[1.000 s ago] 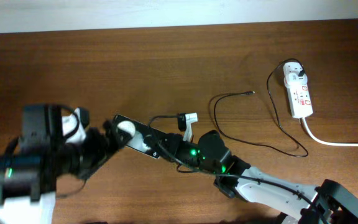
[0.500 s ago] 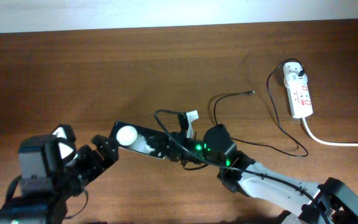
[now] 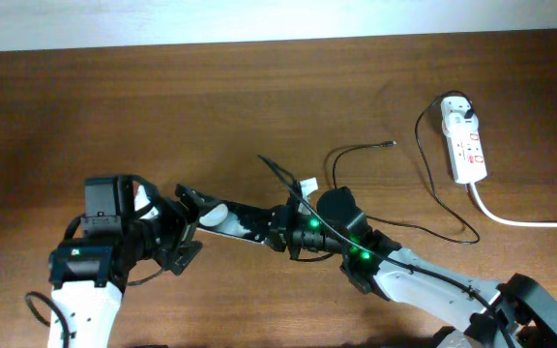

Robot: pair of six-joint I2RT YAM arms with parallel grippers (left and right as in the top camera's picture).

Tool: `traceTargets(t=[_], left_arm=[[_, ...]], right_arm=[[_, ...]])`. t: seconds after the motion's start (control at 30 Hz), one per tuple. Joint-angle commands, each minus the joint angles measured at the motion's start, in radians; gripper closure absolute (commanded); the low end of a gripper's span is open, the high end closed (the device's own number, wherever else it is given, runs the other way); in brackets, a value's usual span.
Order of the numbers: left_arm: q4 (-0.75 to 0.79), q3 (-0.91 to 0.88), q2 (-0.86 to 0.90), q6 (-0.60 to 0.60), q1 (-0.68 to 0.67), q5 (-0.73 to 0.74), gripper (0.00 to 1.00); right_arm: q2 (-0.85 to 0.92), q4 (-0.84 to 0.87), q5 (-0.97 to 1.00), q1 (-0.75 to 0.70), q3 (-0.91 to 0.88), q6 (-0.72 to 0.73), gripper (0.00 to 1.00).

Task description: Plug charger to phone and switch on socket

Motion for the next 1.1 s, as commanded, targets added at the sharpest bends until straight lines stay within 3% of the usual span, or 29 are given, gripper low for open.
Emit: traceTargets(t=[0.0,0.1,0.27,0.47,0.57,0.67,0.7,0.73,0.8,0.9,1.0,1.07], left_arm=[[0.006,-0.005,0.021,-0.061,-0.019,0.016,0.01],[0.052,-0.005,0.021,-0.071,-0.019,0.016,0.01],[0.059,-0.005,0.021,-0.138,-0.019,0.016,0.15],[0.060,-0.005,0.021,-0.202,-0.019,0.016,0.47],[0.081,-0.005,0.021,-0.203,-0.019,0.015,0.75],[0.129,-0.005,0.021,-0.222,-0.019,0.015,0.88],[0.130,-0.005,0.021,-0.229,-0.019,0.015,0.97],[0.130,-0.005,0.021,-0.228,-0.019,0.014,1.00],[0.130,-0.005,0.021,-0.228,-0.019,0.013,1.00],[0.130,-0.005,0.021,-0.228,-0.019,-0.037,1.00],[0.129,-0.005,0.021,-0.224,-0.018,-0.188,1.00],[0.135,-0.005,0.021,-0.179,-0.018,-0.235,1.00]], right_arm=[[-0.008,0.034,0.020,-0.001,0.018,0.127,0.96],[-0.008,0.041,-0.031,0.005,0.018,0.416,0.96],[-0.008,0.211,0.069,0.077,0.018,0.414,0.96],[-0.008,0.218,0.134,0.107,0.018,0.414,0.96],[-0.008,0.218,0.140,0.107,0.018,0.414,0.96],[-0.008,0.218,0.140,0.107,0.018,0.414,0.95],[-0.008,0.218,0.140,0.107,0.018,0.414,0.95],[-0.008,0.218,0.140,0.107,0.018,0.414,0.88],[-0.008,0.214,0.140,0.107,0.018,0.414,0.63],[-0.008,0.213,0.140,0.107,0.018,0.413,0.43],[-0.008,0.074,0.140,0.104,0.018,0.402,0.32],[-0.008,-0.135,0.140,0.104,0.018,0.347,0.27]])
